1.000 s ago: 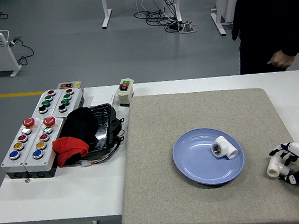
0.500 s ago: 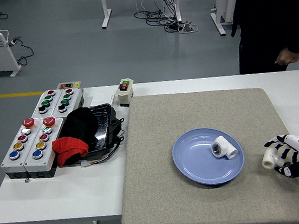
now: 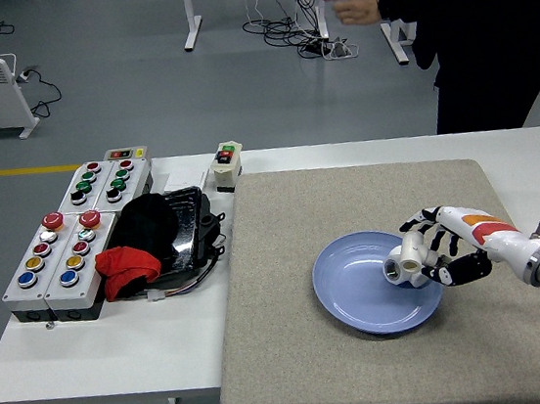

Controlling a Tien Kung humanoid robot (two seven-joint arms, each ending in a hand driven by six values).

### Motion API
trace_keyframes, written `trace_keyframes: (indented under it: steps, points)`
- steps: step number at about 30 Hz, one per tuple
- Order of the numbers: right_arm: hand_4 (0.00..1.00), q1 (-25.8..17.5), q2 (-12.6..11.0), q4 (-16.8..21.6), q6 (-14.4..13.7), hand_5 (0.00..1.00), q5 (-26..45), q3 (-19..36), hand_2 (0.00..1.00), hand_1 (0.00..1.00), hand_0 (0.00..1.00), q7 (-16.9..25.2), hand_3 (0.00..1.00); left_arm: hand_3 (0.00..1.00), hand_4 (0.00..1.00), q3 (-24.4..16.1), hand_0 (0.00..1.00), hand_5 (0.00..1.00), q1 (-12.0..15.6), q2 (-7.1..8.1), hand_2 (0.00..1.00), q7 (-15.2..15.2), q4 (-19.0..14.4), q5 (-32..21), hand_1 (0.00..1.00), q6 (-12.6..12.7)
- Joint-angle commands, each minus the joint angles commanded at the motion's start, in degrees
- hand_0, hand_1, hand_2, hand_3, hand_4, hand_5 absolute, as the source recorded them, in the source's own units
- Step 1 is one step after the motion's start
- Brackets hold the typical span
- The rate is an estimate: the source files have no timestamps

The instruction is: Pick pipe place plate twice

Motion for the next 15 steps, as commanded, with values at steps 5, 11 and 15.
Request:
trace_keyframes:
  steps: [5,11,15]
  points:
    - [0.635,2.51,1.71,-0.82,-0.79,0.225,-1.22,-4.24,0.569,0.587,0.536,0.45,0.675,0.592,0.268,-0.07,0.622,0.998,0.12,0.05,0.544,0.10,-0.01,0.15,0.590,-0.02]
    - [0.632,4.91,3.32,-2.98,-2.23,0.223,-2.58,-9.18,0.643,0.674,0.669,1.45,0.706,0.592,0.268,-0.30,0.623,0.998,0.33,0.10,0.544,0.27,-0.02,0.55,0.590,-0.02]
    - [0.634,5.64,3.90,-4.82,-2.45,0.224,-3.73,-11.22,0.728,0.750,0.830,1.55,0.741,0.592,0.268,-0.32,0.624,0.998,0.43,0.15,0.545,0.28,-0.03,0.61,0.590,-0.03]
